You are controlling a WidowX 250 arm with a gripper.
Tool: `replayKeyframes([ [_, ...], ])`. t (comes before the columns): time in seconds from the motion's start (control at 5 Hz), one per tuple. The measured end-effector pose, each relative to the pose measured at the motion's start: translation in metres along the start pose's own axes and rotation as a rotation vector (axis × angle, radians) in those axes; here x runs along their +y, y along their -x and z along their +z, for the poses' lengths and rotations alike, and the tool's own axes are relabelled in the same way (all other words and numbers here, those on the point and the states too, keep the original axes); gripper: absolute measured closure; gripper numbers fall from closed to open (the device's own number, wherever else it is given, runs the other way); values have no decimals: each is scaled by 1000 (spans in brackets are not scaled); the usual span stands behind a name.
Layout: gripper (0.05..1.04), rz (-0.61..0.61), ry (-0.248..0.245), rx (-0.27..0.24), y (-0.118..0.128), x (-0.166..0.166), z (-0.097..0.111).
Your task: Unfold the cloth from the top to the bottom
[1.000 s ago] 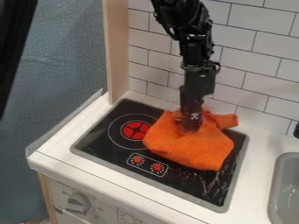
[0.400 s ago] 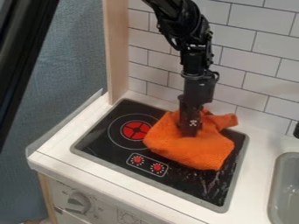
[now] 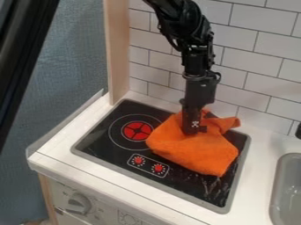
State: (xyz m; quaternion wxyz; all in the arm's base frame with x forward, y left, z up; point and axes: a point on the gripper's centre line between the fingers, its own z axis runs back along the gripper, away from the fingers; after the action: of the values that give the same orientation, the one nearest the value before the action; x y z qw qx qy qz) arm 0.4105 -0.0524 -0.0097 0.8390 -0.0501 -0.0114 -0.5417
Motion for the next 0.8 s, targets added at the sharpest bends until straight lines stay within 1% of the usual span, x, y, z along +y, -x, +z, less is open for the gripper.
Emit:
replayKeyframes([
  [0.2,1010,2,8,2,1,-4,-3],
  [0.4,1029,-1,-14,-17,1,-8,10],
  [0.6,1031,-7,-55,-55,0,-13,33],
  [0.8,1031,-13,-85,-73,1,-20,52],
])
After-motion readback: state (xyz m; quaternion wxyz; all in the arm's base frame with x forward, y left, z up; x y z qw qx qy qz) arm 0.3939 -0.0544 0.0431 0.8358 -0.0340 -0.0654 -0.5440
